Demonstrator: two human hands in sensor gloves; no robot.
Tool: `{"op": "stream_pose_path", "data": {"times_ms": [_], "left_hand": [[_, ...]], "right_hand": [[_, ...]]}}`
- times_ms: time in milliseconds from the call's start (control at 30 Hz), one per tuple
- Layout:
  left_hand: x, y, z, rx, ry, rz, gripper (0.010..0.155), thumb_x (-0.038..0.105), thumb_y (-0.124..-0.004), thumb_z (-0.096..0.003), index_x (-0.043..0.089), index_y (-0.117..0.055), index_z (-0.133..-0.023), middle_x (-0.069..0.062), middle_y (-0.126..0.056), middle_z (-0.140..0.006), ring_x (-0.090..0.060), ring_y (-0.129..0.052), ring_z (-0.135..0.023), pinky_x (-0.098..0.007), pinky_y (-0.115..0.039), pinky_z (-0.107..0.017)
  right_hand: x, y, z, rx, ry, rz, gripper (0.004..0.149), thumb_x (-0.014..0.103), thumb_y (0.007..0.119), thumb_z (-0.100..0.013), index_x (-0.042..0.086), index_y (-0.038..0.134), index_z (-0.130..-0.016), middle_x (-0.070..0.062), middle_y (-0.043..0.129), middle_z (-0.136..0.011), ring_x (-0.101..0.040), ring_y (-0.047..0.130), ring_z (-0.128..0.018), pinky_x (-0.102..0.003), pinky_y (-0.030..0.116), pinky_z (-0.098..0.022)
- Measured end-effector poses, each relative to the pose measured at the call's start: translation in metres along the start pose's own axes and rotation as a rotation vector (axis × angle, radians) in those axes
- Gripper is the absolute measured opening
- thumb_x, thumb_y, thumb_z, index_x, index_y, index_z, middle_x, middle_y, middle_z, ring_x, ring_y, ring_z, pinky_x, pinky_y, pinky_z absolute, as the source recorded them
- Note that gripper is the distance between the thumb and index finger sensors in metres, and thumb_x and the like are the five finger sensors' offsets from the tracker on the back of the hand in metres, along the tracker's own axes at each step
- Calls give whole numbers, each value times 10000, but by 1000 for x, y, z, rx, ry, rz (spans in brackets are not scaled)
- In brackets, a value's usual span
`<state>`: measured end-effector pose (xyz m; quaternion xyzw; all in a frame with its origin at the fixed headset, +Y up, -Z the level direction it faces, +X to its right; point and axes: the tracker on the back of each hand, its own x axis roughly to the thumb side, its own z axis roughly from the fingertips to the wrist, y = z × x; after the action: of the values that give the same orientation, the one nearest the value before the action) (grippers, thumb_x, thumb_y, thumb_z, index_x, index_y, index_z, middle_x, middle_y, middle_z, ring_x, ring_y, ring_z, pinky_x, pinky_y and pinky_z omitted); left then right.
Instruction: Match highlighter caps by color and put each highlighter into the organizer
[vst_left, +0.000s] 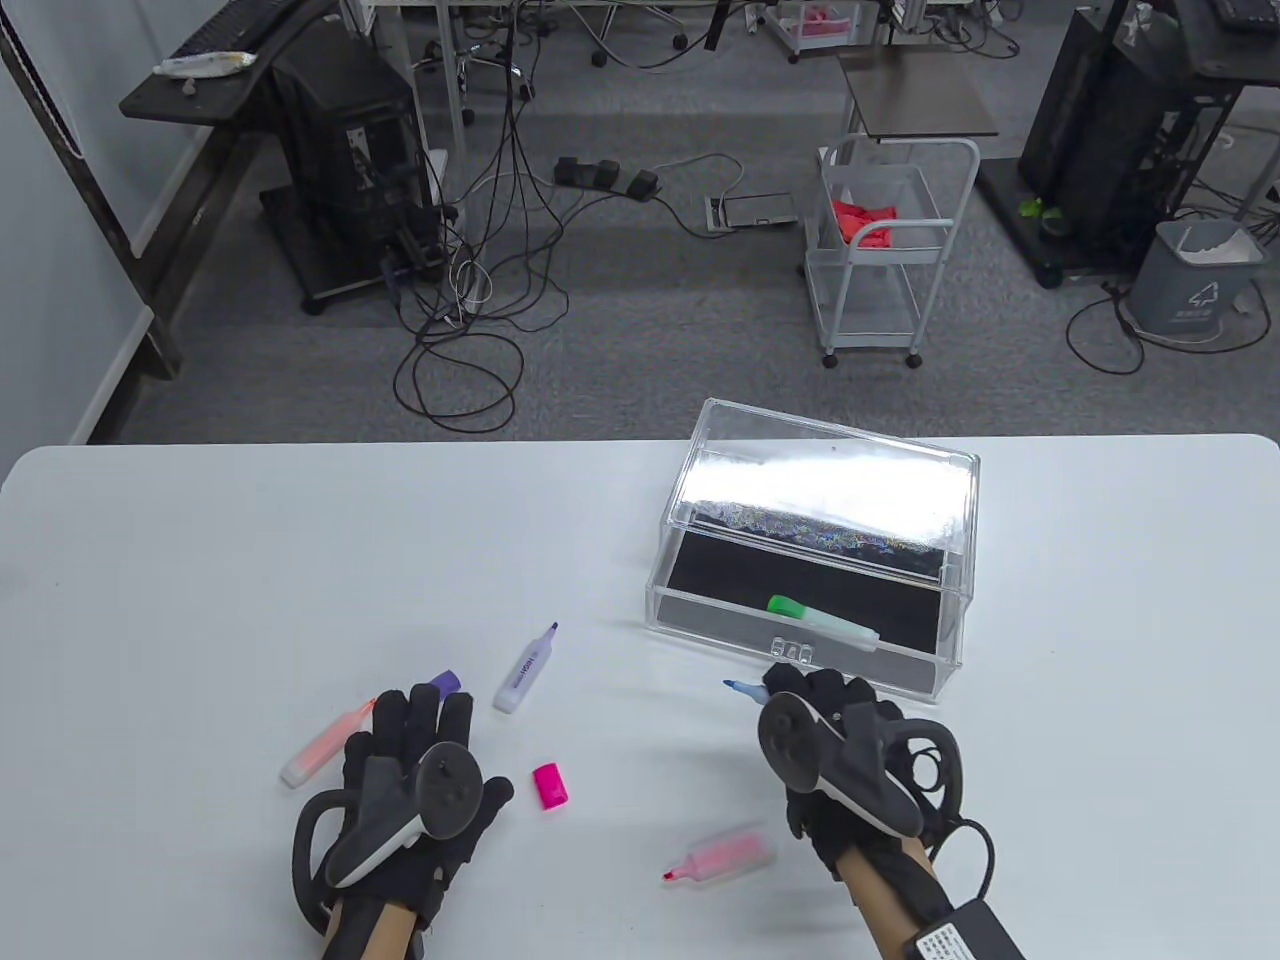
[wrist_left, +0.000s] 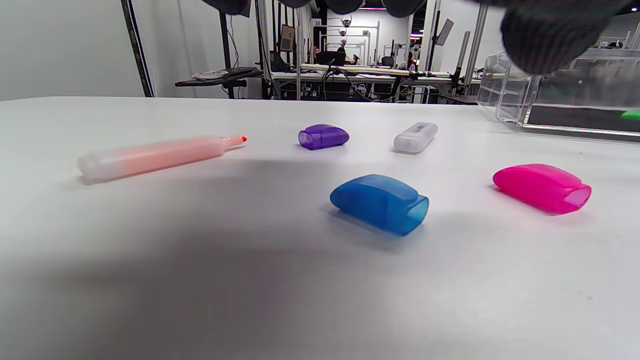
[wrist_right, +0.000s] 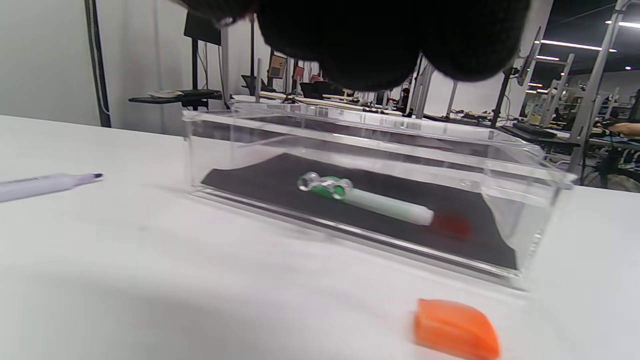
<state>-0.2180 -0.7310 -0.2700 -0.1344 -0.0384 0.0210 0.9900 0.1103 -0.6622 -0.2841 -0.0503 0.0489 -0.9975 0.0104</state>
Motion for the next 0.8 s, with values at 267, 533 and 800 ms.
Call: {"op": "stream_pose_path", "data": {"times_ms": [267,533,800], "left_hand": [[0,0,0,2,-4,4,878,711,-515,-597,255,-81,-1209,-78,3,-1251,-443,-49,-1191,-662,-262,-834],[-5,1,-1,-1,-7,34,879,705,-519,-598,248,-80,-1207,-84,-52,-1267,-449,-139,-1211,-650,-350,-849],[-14,11,1,21,-25,111,874,684,-560,-604,244,-119,-1216,-86,-179,-1287,-446,-327,-1232,-626,-461,-851]], "right_hand": [[46,5,4,-6,-75,-28,513,330,701,-460,293,525,-940,-17,748,-832,-258,866,-626,-526,782,-480],[60,37,3,32,-84,-82,514,326,701,-460,291,522,-941,-22,734,-840,-264,852,-631,-528,770,-484],[53,43,2,36,-60,-102,518,326,700,-461,295,523,-946,-29,711,-866,-268,830,-655,-533,748,-504]]}}
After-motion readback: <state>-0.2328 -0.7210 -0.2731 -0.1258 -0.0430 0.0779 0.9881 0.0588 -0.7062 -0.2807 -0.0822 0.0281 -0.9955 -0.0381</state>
